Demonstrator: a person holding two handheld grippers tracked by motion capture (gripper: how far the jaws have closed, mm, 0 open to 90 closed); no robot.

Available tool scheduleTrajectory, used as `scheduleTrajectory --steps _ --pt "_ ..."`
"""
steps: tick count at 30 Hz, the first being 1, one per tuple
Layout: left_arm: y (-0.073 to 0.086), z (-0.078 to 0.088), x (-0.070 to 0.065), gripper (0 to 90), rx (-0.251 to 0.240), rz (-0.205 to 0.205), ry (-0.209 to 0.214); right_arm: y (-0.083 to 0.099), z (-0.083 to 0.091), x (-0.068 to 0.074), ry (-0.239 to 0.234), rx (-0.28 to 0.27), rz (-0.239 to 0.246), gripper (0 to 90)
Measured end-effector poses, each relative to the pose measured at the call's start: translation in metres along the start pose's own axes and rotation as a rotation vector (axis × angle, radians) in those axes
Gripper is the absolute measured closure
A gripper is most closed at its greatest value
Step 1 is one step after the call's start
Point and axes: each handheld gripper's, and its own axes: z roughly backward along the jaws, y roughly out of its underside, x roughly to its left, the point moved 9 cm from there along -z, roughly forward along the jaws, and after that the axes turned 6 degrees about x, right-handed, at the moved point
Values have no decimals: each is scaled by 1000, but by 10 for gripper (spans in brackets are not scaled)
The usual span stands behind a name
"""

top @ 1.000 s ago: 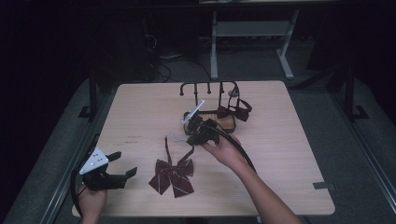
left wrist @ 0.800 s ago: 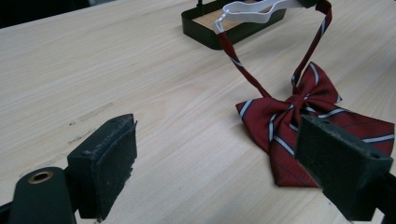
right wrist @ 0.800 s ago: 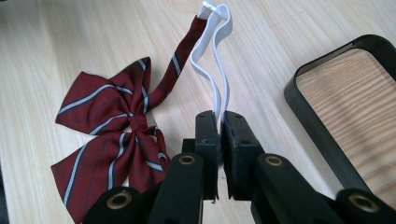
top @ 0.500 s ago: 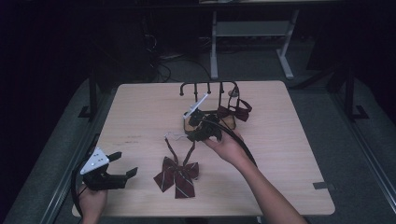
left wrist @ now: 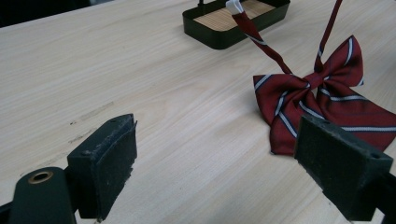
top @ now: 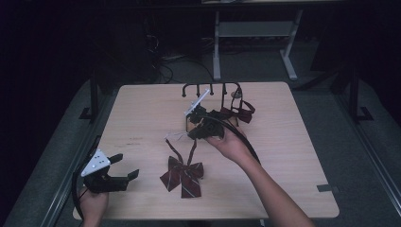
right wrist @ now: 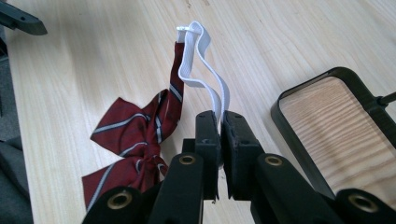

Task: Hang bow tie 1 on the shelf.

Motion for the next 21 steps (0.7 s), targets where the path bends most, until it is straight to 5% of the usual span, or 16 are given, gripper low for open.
scheduleTrajectory --steps 21 --pt "0 0 0 128 -2 5 4 -22 23 -4 14 -24 21 847"
